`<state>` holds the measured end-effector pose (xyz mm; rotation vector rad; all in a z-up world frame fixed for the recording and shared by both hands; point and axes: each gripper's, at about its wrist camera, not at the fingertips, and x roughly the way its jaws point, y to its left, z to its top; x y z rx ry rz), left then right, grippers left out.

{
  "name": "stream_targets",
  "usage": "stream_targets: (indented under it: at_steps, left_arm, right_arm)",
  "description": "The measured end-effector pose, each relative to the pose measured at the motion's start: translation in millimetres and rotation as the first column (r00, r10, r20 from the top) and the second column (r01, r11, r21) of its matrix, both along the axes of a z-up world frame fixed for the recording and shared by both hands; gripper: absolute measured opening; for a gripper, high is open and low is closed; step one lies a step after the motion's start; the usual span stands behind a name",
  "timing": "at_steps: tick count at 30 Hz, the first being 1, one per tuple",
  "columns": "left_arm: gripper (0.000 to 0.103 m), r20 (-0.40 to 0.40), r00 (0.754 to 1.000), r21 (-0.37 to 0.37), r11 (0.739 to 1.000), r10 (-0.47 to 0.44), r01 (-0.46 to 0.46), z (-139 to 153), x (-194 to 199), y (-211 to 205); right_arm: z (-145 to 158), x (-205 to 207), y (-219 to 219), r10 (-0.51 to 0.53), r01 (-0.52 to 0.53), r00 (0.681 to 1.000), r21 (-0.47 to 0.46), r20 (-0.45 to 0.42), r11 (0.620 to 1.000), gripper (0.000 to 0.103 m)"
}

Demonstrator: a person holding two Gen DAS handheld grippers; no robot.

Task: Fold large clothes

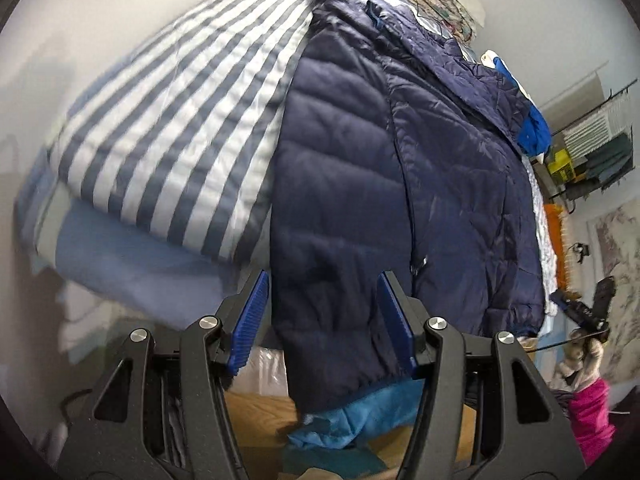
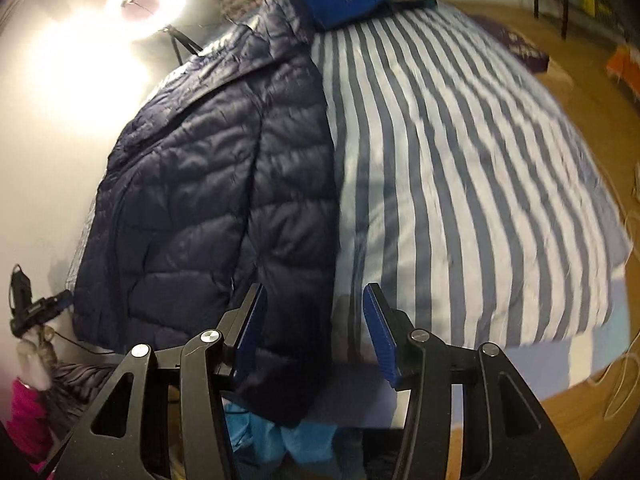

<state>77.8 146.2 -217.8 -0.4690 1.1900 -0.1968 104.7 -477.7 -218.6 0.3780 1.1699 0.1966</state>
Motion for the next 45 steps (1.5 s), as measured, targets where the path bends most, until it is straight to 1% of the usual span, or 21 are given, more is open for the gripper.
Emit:
stream_targets:
  at_steps: [4, 8, 12, 13, 16, 19, 21, 23, 24, 25, 27, 28, 29, 30, 32, 35, 41, 45]
  left_arm:
    - [0.058, -0.019, 1.0, -0.031, 1.0, -0.007, 0.006, -5, -13, 2]
    - [0.058, -0.046, 0.999, -0.068, 0.998, -0.011, 0.008, -13, -19, 1]
    - [0.057, -0.046, 0.998, -0.072, 0.997, -0.04, 0.036, -13, -21, -6]
    - [0.056, -0.045, 0.998, -0.075, 0.996, -0.047, 0.044, -13, -21, -8]
    - [0.046, -0.052, 0.996, -0.076, 0.995, -0.074, 0.07, -15, -22, -14]
    - [0.044, -0.063, 0.994, -0.074, 0.993, -0.092, 0.087, -19, -21, -18]
    - [0.037, -0.072, 0.993, -0.083, 0.992, -0.097, 0.091, -22, -20, -19]
    - [0.028, -0.069, 0.993, -0.086, 0.992, -0.099, 0.093, -21, -20, -19]
    - [0.025, -0.064, 0.993, -0.091, 0.991, -0.1, 0.095, -20, -20, -19]
    - [0.017, -0.06, 0.993, -0.09, 0.991, -0.102, 0.097, -19, -20, -19]
    - [0.013, -0.049, 0.993, -0.086, 0.991, -0.105, 0.1, -17, -20, -19]
    - [0.01, -0.045, 0.994, -0.089, 0.991, -0.104, 0.1, -15, -20, -19]
    - [0.009, -0.038, 0.994, -0.093, 0.991, -0.103, 0.1, -13, -20, -19]
    - [0.008, -0.033, 0.994, -0.099, 0.99, -0.1, 0.097, -11, -20, -18]
    - [0.006, -0.01, 0.995, -0.127, 0.988, -0.095, 0.093, -2, -19, -16]
    - [0.006, 0.036, 0.996, -0.161, 0.983, -0.082, 0.087, 17, -16, -11]
    - [0.006, 0.146, 0.989, -0.221, 0.973, -0.033, 0.065, 70, 8, 2]
    - [0.005, 0.206, 0.978, -0.213, 0.975, -0.018, 0.063, 101, 36, 0]
  right_arm:
    - [-9, -9, 1, -0.004, 0.006, 0.999, 0.049, -0.036, 0.999, 0.049]
    - [-13, -13, 9, 0.012, -0.008, 0.998, 0.072, -0.055, 0.997, 0.049]
    - [-18, -15, 17, 0.032, -0.024, 0.996, 0.083, -0.086, 0.996, 0.049]
    - [-21, -15, 18, 0.034, -0.026, 0.995, 0.082, -0.095, 0.996, 0.049]
    - [-27, -17, 19, 0.039, -0.027, 0.992, 0.098, -0.121, 0.995, 0.049]
    - [-30, -19, 20, 0.049, -0.031, 0.989, 0.128, -0.136, 0.991, 0.049]
    - [-32, -20, 21, 0.07, -0.046, 0.987, 0.163, -0.146, 0.986, 0.049]
    - [-34, -20, 24, 0.093, -0.062, 0.984, 0.194, -0.154, 0.979, 0.048]
    - [-34, -20, 25, 0.103, -0.07, 0.982, 0.205, -0.155, 0.976, 0.048]
    - [-33, -20, 28, 0.113, -0.079, 0.981, 0.214, -0.154, 0.974, 0.048]
    - [-30, -21, 33, 0.142, -0.107, 0.979, 0.228, -0.143, 0.968, 0.037]
    - [-27, -21, 35, 0.154, -0.121, 0.979, 0.224, -0.134, 0.967, 0.025]
    - [-23, -21, 37, 0.16, -0.13, 0.98, 0.224, -0.121, 0.966, 0.012]
    - [-21, -20, 36, 0.162, -0.133, 0.981, 0.234, -0.111, 0.963, 0.009]
    - [-8, -19, 35, 0.158, -0.136, 0.985, 0.251, -0.067, 0.958, 0.006]
    - [15, -16, 35, 0.143, -0.139, 0.99, 0.254, 0.004, 0.957, 0.005]
    - [59, -4, 25, 0.064, -0.099, 0.989, 0.285, 0.131, 0.953, 0.004]
    - [84, 11, 20, 0.016, -0.073, 0.981, 0.285, 0.195, 0.956, 0.004]
